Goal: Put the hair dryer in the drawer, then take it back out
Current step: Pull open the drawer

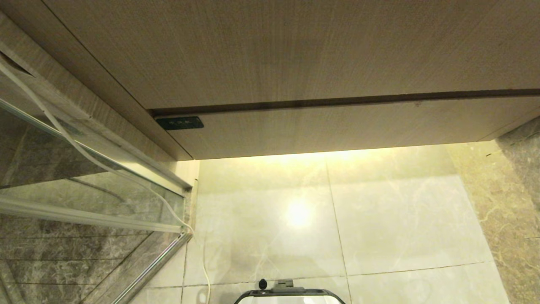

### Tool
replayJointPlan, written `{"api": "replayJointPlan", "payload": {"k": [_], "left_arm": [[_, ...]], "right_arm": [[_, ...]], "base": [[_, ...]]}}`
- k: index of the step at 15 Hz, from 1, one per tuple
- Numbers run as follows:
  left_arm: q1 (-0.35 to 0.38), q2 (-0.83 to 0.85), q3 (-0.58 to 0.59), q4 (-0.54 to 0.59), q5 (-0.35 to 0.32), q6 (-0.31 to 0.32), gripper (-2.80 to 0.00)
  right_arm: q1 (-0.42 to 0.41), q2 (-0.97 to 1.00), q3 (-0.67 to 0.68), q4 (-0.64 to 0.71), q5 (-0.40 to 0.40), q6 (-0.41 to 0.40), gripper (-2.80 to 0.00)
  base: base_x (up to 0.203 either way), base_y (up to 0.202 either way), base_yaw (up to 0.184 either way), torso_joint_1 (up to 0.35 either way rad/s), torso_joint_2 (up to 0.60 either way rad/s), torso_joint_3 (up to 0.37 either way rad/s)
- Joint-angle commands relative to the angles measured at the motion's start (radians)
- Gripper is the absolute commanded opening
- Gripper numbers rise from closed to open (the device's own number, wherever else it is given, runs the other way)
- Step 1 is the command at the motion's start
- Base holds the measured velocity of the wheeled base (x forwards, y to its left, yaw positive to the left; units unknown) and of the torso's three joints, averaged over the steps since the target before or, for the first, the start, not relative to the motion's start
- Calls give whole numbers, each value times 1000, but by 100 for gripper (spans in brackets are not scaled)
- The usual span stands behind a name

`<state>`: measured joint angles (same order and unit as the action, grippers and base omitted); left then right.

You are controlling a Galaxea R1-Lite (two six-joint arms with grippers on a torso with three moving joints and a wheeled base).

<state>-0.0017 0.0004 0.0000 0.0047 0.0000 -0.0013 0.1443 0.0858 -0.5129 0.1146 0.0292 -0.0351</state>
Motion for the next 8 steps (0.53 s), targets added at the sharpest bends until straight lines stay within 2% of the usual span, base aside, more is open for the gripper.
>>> {"api": "replayJointPlan", "payload": {"k": [1, 3, 5, 6, 7, 8], "left_arm": [[0, 0, 1, 0, 0, 0, -280], [0, 0, 2, 0, 0, 0, -280], [0, 0, 2, 0, 0, 0, -280], [0, 0, 2, 0, 0, 0, -280], [0, 0, 2, 0, 0, 0, -280], [0, 0, 2, 0, 0, 0, -280]], "right_arm": [[13, 331, -475, 250, 17, 12, -280], [59, 604, -728, 447, 35, 4, -280], [102, 822, -841, 606, 52, -15, -280], [118, 905, -866, 672, 63, -25, -201], [133, 970, -872, 725, 97, -41, 0], [141, 1012, -852, 760, 133, -93, 0]], "base": [[0, 0, 0, 0, 0, 0], [0, 0, 0, 0, 0, 0], [0, 0, 0, 0, 0, 0], [0, 0, 0, 0, 0, 0], [0, 0, 0, 0, 0, 0], [0, 0, 0, 0, 0, 0]]}}
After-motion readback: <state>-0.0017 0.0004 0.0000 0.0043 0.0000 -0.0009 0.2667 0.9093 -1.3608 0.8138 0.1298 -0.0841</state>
